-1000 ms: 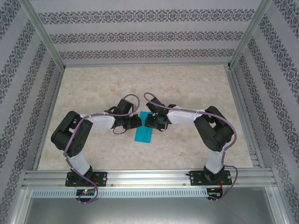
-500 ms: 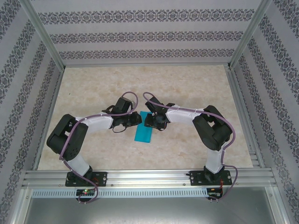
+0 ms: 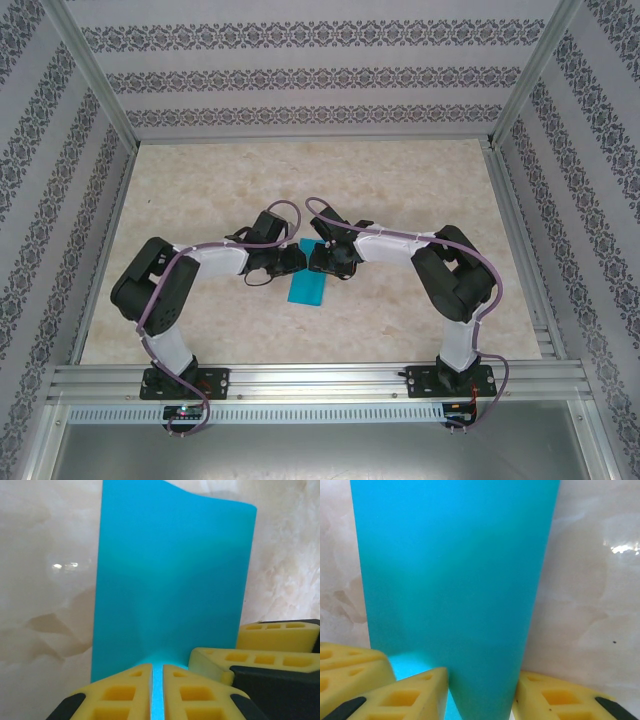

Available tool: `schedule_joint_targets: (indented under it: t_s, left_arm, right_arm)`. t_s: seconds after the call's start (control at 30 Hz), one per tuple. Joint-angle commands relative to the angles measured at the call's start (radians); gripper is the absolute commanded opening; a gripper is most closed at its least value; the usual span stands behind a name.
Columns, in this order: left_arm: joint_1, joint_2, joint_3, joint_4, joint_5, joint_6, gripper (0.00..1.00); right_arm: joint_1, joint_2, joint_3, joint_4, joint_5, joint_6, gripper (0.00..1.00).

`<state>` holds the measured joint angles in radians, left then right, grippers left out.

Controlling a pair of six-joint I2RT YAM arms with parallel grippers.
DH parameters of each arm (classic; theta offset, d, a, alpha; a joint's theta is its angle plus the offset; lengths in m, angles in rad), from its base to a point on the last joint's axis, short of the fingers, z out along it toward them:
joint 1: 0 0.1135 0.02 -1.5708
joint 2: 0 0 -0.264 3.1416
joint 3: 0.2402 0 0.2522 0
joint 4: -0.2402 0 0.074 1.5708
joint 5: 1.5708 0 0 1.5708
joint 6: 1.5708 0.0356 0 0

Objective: Fold a paper plane with a square sheet of paper (pick it up from the middle)
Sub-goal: Hold the square sheet of paper at the center of the table.

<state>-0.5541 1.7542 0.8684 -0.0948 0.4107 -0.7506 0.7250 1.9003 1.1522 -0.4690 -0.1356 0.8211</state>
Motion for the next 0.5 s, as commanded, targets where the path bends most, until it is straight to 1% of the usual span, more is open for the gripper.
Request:
schedule_joint_targets:
  t_s: [0.0, 0.23, 0.47]
  left_arm:
    - [-0.018, 0.024, 0.033, 0.009, 0.012, 0.019, 0.13]
    - [-0.019, 0.059, 0.033, -0.06, -0.039, 0.032, 0.12]
    - [-0.019, 0.082, 0.005, -0.09, -0.081, 0.032, 0.09]
  right_arm:
    - [0.001, 0.097, -0.038, -0.05, 0.064, 0.01, 0.4]
    - [0.001, 0.093, -0.04, -0.046, 0.062, 0.012, 0.4]
    - [-0.002, 0.056, -0.044, -0.028, 0.048, 0.018, 0.4]
